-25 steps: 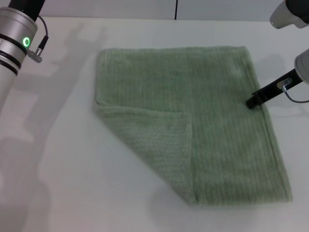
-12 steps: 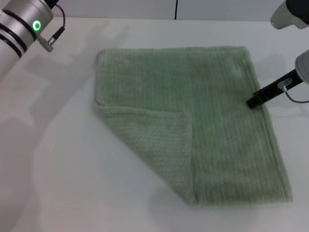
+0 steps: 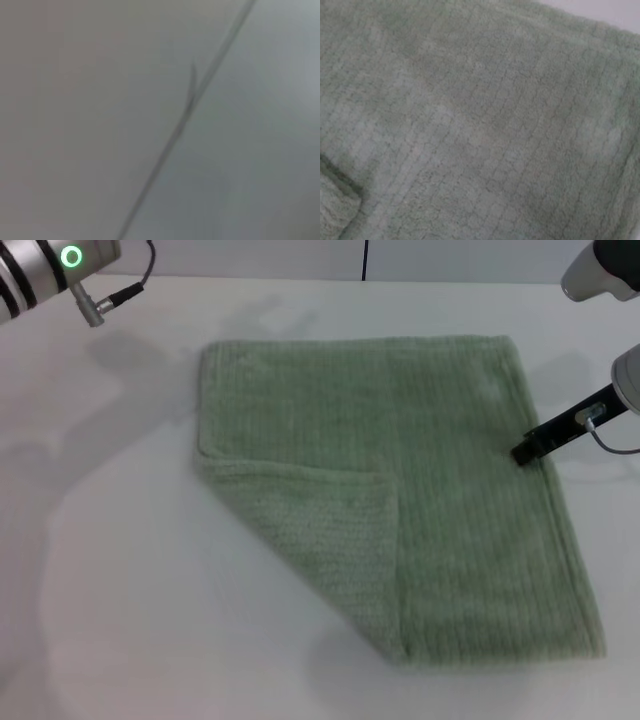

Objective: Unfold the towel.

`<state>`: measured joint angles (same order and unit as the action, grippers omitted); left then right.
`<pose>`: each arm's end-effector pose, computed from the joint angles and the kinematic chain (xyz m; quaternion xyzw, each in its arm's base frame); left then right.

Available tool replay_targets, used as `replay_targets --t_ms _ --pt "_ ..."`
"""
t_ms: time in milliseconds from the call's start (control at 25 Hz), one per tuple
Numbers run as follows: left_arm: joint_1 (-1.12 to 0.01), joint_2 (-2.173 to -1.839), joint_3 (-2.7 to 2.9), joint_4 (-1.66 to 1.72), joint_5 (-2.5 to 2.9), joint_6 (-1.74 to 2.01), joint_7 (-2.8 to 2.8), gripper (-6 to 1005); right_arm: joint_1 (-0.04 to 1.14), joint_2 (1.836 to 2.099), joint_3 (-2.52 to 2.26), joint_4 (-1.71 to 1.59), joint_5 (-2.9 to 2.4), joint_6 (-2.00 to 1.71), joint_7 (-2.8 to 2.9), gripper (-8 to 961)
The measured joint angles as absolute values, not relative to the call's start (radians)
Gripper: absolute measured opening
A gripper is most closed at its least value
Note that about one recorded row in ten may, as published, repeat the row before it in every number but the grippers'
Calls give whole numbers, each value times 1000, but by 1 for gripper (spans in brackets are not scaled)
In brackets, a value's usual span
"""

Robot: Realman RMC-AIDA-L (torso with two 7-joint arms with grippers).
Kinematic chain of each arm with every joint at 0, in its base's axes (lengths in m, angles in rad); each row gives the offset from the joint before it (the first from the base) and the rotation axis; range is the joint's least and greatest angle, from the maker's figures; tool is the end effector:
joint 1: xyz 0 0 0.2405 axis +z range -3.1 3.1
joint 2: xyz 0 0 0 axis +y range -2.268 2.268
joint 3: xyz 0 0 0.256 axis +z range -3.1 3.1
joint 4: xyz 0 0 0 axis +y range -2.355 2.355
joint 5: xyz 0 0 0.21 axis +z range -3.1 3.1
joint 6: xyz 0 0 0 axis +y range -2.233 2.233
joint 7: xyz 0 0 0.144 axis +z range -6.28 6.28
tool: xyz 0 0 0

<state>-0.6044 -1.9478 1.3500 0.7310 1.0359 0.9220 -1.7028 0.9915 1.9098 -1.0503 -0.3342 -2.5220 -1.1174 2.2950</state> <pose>-0.1756 0.4343 0.0389 -0.8124 -0.3348 -0.4076 0.2487 0.2464 0.4291 -0.0081 -0.8778 0.4244 -0.1344 0.1767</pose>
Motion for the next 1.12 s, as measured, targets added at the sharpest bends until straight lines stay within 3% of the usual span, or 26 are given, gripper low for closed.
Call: replay_targets --t_ms 600,1120 --pt "-717 -1973 1184 877 1813 1112 -2118 801 999 1910 -1051 -334 -2524 -1116 2295 -2" --pt "-782 -2009 1172 924 2082 1213 -2217 801 999 1910 -1051 -333 -2531 -1118 2294 -2"
